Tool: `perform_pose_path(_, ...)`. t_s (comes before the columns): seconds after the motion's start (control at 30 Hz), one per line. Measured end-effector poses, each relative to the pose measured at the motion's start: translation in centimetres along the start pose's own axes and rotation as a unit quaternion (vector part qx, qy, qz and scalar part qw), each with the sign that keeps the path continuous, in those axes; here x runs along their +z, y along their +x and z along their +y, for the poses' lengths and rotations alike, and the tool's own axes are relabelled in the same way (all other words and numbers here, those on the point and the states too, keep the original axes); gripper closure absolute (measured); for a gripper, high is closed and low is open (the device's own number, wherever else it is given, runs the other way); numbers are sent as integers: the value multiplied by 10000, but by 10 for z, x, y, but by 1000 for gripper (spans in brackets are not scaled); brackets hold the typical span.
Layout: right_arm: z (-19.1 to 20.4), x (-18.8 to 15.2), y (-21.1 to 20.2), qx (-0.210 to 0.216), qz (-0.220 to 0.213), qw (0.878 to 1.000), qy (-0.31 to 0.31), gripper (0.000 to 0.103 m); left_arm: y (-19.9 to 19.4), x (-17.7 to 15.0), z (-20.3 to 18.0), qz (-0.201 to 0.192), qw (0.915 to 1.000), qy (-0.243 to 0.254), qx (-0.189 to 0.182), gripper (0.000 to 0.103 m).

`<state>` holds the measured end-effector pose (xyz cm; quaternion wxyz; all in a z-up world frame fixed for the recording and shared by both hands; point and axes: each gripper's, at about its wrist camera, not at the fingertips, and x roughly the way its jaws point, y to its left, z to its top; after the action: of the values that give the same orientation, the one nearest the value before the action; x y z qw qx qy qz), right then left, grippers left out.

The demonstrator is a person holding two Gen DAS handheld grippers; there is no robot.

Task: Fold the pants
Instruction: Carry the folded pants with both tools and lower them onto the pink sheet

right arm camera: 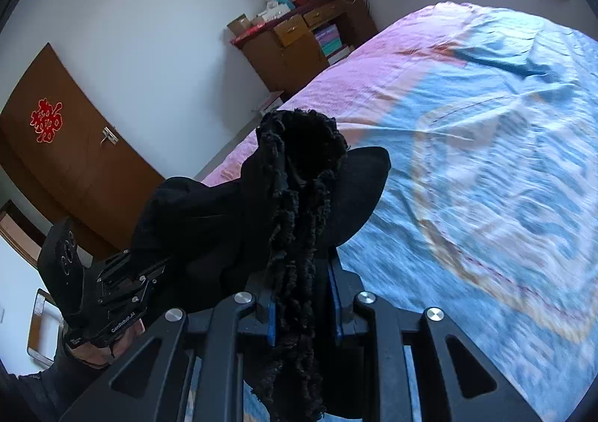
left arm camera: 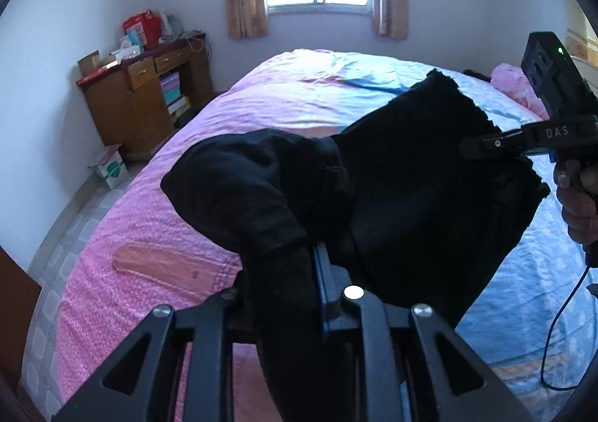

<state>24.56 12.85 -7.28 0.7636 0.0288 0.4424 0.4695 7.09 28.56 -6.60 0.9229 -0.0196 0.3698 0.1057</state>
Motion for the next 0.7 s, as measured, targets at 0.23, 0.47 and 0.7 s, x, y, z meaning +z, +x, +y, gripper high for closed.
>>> perform_pose_path(0.23, -14, 5, 36, 61, 181, 9998, 81, 81, 21, -2, 11, 101, 9999, -68, 39, 81)
perform_pose_path(0.47, -32, 8, 60, 64, 337, 9991, 262, 81, 35, -2, 15, 172, 9998, -83, -22, 81)
perform_pose_path(0.7, -51, 8, 82, 18, 543, 9976, 428, 81, 47, -9, 15, 225, 9997, -81, -1, 77)
